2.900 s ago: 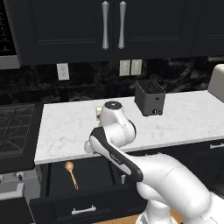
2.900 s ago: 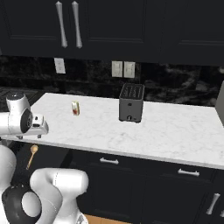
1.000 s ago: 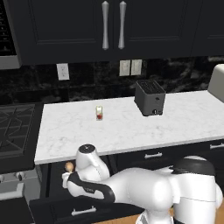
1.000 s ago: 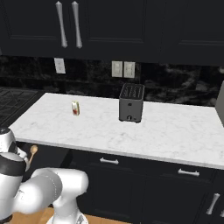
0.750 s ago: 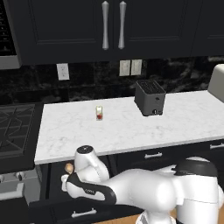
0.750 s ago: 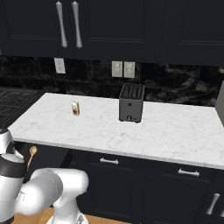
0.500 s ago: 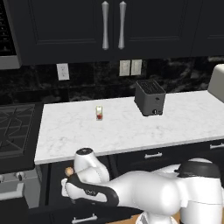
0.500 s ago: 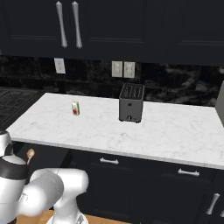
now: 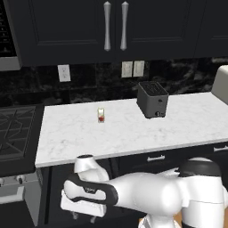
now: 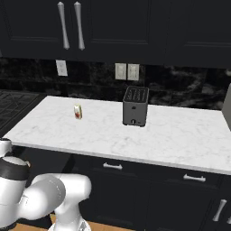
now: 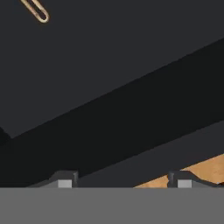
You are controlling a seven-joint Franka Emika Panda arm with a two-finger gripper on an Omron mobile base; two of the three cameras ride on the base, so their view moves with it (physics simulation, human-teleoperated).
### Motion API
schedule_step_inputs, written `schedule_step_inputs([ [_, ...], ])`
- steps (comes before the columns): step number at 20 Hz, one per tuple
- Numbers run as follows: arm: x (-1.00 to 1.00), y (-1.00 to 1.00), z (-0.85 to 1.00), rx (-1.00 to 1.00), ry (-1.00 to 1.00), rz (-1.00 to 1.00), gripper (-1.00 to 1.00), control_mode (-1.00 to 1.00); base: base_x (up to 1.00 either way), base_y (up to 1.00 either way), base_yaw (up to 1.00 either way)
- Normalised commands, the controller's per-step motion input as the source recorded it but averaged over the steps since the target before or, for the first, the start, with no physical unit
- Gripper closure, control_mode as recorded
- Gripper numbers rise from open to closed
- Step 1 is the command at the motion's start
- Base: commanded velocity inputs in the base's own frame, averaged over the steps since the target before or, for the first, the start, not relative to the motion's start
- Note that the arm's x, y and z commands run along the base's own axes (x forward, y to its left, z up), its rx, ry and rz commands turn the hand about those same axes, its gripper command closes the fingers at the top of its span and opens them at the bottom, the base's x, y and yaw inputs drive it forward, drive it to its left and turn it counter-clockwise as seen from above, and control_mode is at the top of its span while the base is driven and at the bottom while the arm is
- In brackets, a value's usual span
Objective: Pick the wooden spoon from the drawer and place it on the counter.
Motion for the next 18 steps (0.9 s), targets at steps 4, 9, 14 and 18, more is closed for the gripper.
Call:
schedule_step_inputs([
  [4, -0.63, 0.06, -0.04, -0.07, 0.12, -0.14, -1.0, -1.0, 0.0, 0.0, 0.0],
  [9, -0.16, 0.0, 0.47, -0.12, 0.0, -0.03, -1.0, -1.0, 0.0, 0.0, 0.0],
  [14, 0.1, -0.07, 0.74, -0.14, -0.03, 0.05, -1.0, -1.0, 0.0, 0.0, 0.0],
  [18, 0.67, -0.46, 0.16, -0.02, -0.12, 0.21, -1.0, -1.0, 0.0, 0.0, 0.0],
])
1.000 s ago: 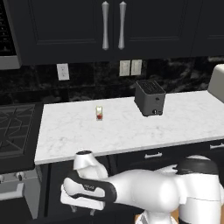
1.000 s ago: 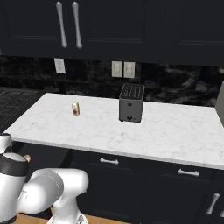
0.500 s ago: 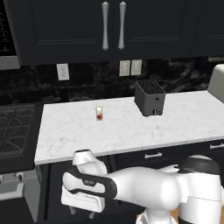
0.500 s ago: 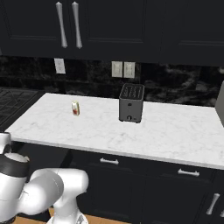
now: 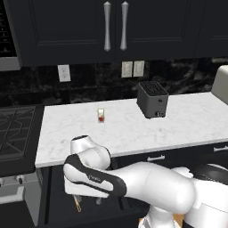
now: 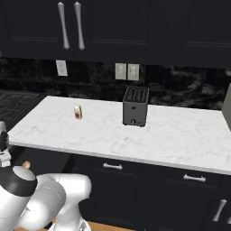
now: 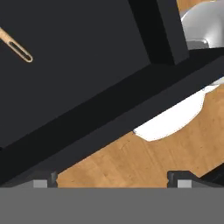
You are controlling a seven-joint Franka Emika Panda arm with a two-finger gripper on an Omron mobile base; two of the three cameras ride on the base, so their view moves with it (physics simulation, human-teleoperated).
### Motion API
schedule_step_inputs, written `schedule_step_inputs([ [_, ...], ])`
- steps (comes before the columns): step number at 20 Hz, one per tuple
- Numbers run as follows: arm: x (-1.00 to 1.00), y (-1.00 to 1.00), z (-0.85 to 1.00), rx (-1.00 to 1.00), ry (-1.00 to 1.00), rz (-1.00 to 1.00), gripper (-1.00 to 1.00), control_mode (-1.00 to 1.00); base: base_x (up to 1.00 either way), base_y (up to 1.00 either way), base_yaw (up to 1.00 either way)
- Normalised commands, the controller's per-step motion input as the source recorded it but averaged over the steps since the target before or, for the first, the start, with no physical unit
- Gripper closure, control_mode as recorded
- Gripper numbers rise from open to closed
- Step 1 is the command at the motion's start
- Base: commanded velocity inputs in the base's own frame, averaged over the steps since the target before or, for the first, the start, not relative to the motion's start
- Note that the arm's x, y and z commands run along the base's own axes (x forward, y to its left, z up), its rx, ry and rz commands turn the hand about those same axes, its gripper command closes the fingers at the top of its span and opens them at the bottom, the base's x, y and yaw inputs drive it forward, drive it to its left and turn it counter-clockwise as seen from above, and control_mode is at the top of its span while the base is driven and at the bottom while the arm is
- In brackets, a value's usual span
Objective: Pick the wooden spoon from the drawer and place it on the counter.
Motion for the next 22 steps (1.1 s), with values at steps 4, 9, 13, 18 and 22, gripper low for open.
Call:
schedule_step_inputs([
  [4, 0.83, -0.57, -0.07, 0.0, -0.28, 0.59, -1.0, -1.0, 0.0, 0.0, 0.0],
  [9, 0.62, -0.19, -0.25, 0.0, -0.22, 0.86, -1.0, -1.0, 0.0, 0.0, 0.0],
  [13, 0.16, 0.39, -0.1, 0.01, -0.07, 0.71, -1.0, -1.0, 0.0, 0.0, 0.0],
  [18, 0.21, 0.09, -0.08, 0.13, -0.08, 0.21, -1.0, -1.0, 0.0, 0.0, 0.0],
  [22, 0.06, 0.0, -0.36, 0.34, -0.13, -0.09, -1.0, -1.0, 0.0, 0.0, 0.0],
])
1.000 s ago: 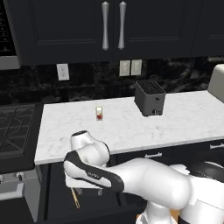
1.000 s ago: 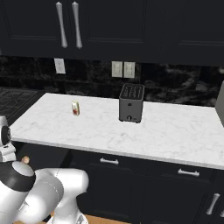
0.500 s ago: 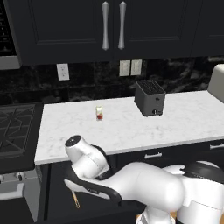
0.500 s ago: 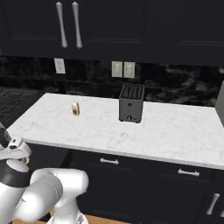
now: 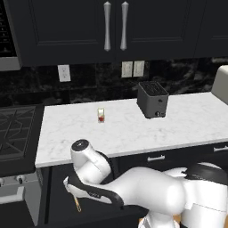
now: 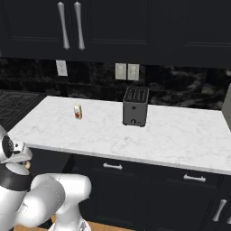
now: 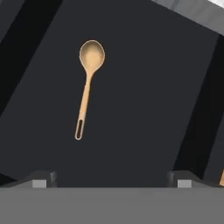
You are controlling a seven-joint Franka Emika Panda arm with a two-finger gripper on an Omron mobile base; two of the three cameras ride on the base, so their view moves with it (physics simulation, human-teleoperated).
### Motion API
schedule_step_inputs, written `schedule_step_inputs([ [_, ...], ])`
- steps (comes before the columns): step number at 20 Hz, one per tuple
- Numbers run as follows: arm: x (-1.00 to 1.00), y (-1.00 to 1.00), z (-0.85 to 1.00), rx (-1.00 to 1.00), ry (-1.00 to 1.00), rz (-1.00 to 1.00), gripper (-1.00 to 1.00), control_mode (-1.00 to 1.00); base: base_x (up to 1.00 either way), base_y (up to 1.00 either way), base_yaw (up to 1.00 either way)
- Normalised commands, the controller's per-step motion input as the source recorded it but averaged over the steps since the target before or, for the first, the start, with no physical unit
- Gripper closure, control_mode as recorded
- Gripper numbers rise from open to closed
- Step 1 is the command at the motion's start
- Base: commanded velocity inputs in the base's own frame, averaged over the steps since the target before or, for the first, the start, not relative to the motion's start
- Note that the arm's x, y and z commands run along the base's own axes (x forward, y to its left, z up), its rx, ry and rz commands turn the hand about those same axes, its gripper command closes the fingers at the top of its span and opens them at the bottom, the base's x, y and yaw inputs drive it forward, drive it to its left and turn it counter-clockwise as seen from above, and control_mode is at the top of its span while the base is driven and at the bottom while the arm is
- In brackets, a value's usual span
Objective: Pick the wooden spoon from the drawer and place it on the counter.
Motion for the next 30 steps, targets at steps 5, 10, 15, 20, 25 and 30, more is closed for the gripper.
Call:
schedule_step_inputs([
  [5, 0.0, 0.22, -0.38, 0.18, -0.09, -0.19, -1.0, -1.0, 0.0, 0.0, 0.0],
  [10, 0.0, 0.3, -0.34, 0.01, 0.0, -0.14, -1.0, -1.0, 0.0, 0.0, 0.0],
  [15, 0.13, 0.08, -0.22, 0.0, 0.04, -0.08, -1.0, -1.0, 0.0, 0.0, 0.0],
  [20, 0.27, -0.04, -0.09, 0.0, 0.05, -0.05, -1.0, -1.0, 0.0, 0.0, 0.0],
  [25, 0.31, 0.09, -0.16, 0.02, 0.06, 0.0, -1.0, -1.0, 0.0, 0.0, 0.0],
  [30, 0.27, 0.27, -0.31, 0.0, 0.13, 0.02, -1.0, -1.0, 0.0, 0.0, 0.0],
])
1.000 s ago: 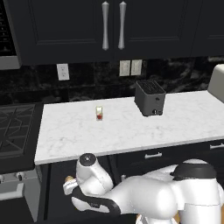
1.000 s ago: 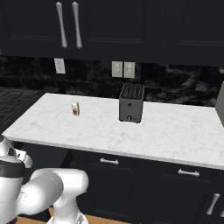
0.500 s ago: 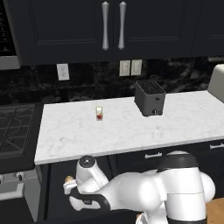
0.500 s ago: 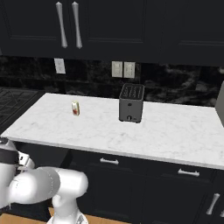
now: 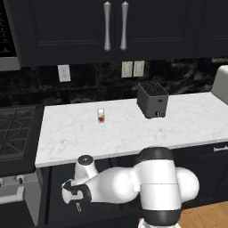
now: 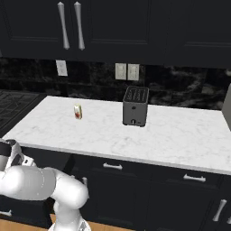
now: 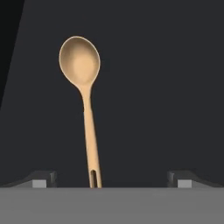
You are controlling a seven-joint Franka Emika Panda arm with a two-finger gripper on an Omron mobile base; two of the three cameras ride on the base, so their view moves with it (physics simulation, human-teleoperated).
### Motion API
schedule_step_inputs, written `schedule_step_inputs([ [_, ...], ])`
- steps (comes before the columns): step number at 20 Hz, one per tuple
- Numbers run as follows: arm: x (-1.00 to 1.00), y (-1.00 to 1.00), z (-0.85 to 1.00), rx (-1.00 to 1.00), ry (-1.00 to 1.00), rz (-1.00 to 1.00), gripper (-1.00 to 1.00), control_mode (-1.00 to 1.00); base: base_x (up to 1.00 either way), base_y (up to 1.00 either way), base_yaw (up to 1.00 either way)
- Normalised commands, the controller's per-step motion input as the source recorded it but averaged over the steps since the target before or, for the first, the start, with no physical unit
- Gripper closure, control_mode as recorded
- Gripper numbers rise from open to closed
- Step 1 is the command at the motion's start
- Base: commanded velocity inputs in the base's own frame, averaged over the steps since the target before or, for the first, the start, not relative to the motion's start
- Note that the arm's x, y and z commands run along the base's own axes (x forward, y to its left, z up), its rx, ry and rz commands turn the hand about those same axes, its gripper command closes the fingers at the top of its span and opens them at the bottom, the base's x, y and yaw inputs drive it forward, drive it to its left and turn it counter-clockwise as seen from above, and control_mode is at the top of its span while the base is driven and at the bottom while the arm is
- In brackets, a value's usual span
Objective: Pick the wooden spoon from the drawer and place it on the counter.
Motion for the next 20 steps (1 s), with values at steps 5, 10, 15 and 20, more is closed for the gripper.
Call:
schedule_step_inputs([
  [5, 0.2, 0.31, -0.27, 0.0, 0.18, 0.02, -1.0, -1.0, 0.0, 0.0, 0.0],
  [10, 0.15, 0.39, -0.36, -0.02, 0.14, 0.0, -1.0, -1.0, 0.0, 0.0, 0.0],
  [15, 0.01, 0.35, -0.32, -0.07, 0.06, 0.0, -1.0, -1.0, 0.0, 0.0, 0.0],
  [20, 0.0, 0.17, -0.21, -0.03, 0.02, 0.0, -1.0, -1.0, 0.0, 0.0, 0.0],
])
